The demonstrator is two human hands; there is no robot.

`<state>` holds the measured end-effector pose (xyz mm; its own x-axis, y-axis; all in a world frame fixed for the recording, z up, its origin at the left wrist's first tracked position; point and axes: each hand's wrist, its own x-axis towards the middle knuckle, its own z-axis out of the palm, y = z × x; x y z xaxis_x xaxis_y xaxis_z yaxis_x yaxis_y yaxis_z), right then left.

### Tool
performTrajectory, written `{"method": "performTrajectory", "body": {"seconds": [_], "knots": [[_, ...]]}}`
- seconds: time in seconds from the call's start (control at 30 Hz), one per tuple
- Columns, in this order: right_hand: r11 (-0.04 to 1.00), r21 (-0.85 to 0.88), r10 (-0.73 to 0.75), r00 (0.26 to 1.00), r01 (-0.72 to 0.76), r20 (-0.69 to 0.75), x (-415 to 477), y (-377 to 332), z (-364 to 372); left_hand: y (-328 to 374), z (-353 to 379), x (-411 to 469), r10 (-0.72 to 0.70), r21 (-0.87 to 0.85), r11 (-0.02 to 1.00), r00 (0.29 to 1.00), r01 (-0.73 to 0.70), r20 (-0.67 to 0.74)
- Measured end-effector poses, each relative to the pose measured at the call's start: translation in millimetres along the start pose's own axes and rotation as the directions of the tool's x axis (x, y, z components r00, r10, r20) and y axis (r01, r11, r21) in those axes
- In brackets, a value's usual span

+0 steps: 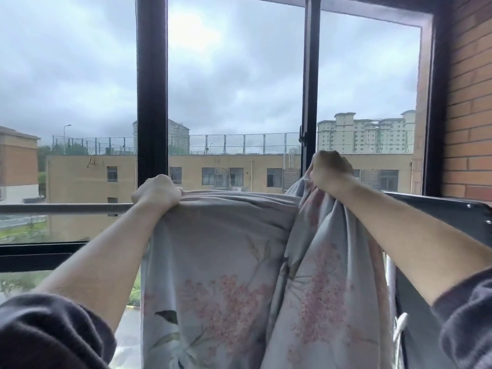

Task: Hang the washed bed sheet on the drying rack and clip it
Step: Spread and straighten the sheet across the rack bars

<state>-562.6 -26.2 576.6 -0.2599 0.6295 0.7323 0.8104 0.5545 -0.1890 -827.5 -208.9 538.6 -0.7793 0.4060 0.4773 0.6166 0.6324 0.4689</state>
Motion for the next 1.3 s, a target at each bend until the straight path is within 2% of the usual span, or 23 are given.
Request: {"method": "performTrajectory", "body": {"seconds": [0.07, 0.13, 0.23, 0.3, 0.33, 0.4, 0.47, 0.53, 0.63, 0.7, 0.77, 0.83, 0.97, 1.07, 1.2, 1.3], "knots": [[0.995, -0.08, 0.065, 0.998, -0.063, 0.02, 0.9, 16.9, 1.0, 0.7, 1.1, -0.3, 0.0, 0.006, 1.0, 1.0, 0.0, -0.005], [0.986, -0.146, 0.106, 0.984, -0.085, 0.145, -0.2, 28.2, 7.8, 2.3, 0.9, -3.0, 0.005, 0.015, 1.0, 1.0, -0.005, -0.011], [0.995, -0.05, 0.1, 0.946, -0.089, 0.309, 1.5, 32.5, 18.2, 0.6, -3.9, -8.7, -0.026, 0.031, 0.999, 0.999, 0.027, -0.039], [0.996, 0.003, 0.077, 0.928, -0.084, 0.366, -3.5, 24.4, 15.5, -2.4, -5.3, -14.5, 0.013, 0.061, 0.998, 0.989, -0.004, -0.15], [0.995, 0.007, 0.086, 0.913, -0.097, 0.399, -8.7, 18.6, 11.4, -1.7, -3.7, -18.6, 0.097, 0.089, 0.993, 0.965, -0.077, -0.243], [0.99, -0.032, 0.138, 0.885, -0.139, 0.446, -14.1, 11.0, 11.3, 8.9, 5.6, -32.7, 0.35, 0.143, 0.937, 0.861, -0.319, -0.369], [0.975, -0.129, 0.217, 0.882, -0.179, 0.419, -17.7, 7.5, 16.2, 34.8, 18.1, -54.9, 0.568, 0.112, 0.817, 0.755, -0.566, -0.329], [0.956, -0.2, 0.28, 0.873, -0.215, 0.399, -21.2, 5.8, 18.1, 67.9, 30.7, -78.8, 0.715, 0.033, 0.683, 0.659, -0.729, -0.236], [0.949, -0.188, 0.31, 0.871, -0.255, 0.382, -23.2, 9.1, 14.4, 109.3, 48.7, -101.4, 0.83, 0.029, 0.546, 0.536, -0.837, -0.151], [0.966, -0.148, 0.251, 0.902, -0.211, 0.352, -23.5, 14.9, 13.1, 123.4, 57.3, -105.8, 0.833, 0.037, 0.529, 0.51, -0.848, -0.216], [0.988, -0.102, 0.14, 0.958, -0.117, 0.251, -26.3, 18.8, 14.5, 130.0, 63.3, -102.1, 0.798, 0.028, 0.561, 0.531, -0.828, -0.286], [0.995, -0.082, 0.069, 0.982, -0.055, 0.178, -27.9, 20.0, 14.0, 130.8, 66.2, -95.3, 0.772, 0.006, 0.588, 0.559, -0.809, -0.302], [0.994, 0.086, 0.05, 0.991, -0.061, 0.127, -17.6, 26.1, 8.9, 119.2, 61.7, -80.2, 0.697, -0.198, 0.597, 0.625, -0.777, -0.351], [0.979, 0.187, 0.064, 0.996, -0.074, 0.06, -7.2, 26.2, 2.9, 104.0, 45.5, -63.9, 0.591, -0.216, 0.665, 0.681, -0.715, -0.432], [0.968, 0.237, 0.065, 0.996, -0.078, 0.061, 10.5, 21.1, -8.0, 79.7, 13.2, -31.5, 0.371, -0.232, 0.795, 0.753, -0.56, -0.544], [0.956, 0.263, 0.113, 0.991, -0.127, 0.067, 17.0, 26.3, -6.6, 48.8, 1.5, 1.8, 0.184, -0.234, 0.905, 0.822, -0.356, -0.539]]}}
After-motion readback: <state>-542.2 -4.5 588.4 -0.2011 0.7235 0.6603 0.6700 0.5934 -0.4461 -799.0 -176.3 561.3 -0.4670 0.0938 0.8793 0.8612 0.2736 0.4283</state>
